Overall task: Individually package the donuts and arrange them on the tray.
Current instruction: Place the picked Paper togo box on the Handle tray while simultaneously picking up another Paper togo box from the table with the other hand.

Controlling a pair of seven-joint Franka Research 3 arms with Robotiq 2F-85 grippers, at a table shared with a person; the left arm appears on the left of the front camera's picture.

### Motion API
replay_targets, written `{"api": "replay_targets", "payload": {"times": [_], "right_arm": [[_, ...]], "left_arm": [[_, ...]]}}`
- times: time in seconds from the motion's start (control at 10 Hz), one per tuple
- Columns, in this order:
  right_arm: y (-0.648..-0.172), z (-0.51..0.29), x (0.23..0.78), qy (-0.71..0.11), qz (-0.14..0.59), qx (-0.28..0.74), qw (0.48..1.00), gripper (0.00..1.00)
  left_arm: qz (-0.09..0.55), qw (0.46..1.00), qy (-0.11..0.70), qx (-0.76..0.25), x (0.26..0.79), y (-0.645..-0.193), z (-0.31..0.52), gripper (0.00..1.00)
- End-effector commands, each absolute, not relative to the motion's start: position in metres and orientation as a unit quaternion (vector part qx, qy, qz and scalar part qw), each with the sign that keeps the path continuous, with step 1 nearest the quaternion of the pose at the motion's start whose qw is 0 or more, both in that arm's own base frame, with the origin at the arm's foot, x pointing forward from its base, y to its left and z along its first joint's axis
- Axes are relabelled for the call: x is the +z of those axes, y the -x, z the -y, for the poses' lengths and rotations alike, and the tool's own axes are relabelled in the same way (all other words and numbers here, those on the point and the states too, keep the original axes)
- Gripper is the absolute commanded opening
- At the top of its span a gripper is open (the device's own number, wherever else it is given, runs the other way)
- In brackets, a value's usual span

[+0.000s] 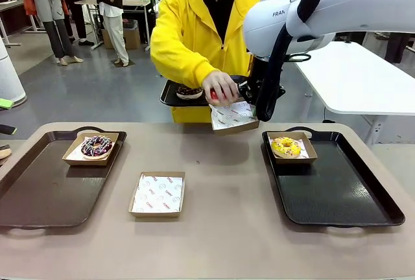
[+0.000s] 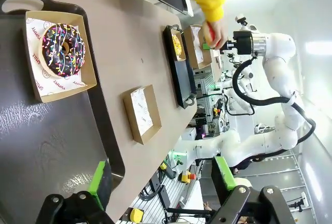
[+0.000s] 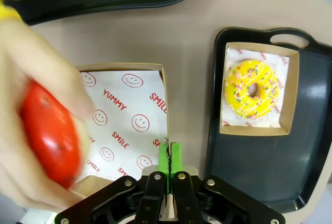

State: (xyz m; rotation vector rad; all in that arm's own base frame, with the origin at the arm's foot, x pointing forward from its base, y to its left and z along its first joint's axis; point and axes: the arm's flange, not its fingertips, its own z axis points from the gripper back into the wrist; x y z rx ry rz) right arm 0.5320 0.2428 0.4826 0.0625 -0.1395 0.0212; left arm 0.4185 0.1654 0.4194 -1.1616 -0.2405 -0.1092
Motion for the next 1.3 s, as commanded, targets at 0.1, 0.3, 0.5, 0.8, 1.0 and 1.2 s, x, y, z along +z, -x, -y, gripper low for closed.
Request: {"api": "replay_targets", "payload": {"times": [0.1,0.3,0.5,0.8,1.0,1.2], "right_arm": [[-0.532,-0.242,0.483,-0.031,0.07,0.01,0.997,0.0],[-0.532,-0.242,0.483,-0.031,0.07,0.01,0.997,0.0],[-0.532,-0.242,0.483,-0.031,0.07,0.01,0.997,0.0],[-0.532,-0.242,0.483,-0.031,0.07,0.01,0.997,0.0],[-0.532,-0.243,0.483,-0.031,0.069,0.01,0.997,0.01],[-0.497,-0.205,0.499,-0.033,0.074,0.043,0.996,0.01]], "left_arm": [[0.115,0.824,0.552,-0.059,0.421,-0.418,-0.169,1.0],[0.115,0.824,0.552,-0.059,0.421,-0.418,-0.169,1.0],[0.115,0.824,0.552,-0.059,0.421,-0.418,-0.169,1.0],[0.115,0.824,0.552,-0.059,0.421,-0.418,-0.169,1.0],[0.113,0.828,0.547,-0.051,0.419,-0.418,-0.165,1.0],[0.088,0.849,0.512,-0.095,0.447,-0.418,-0.138,1.0]]}}
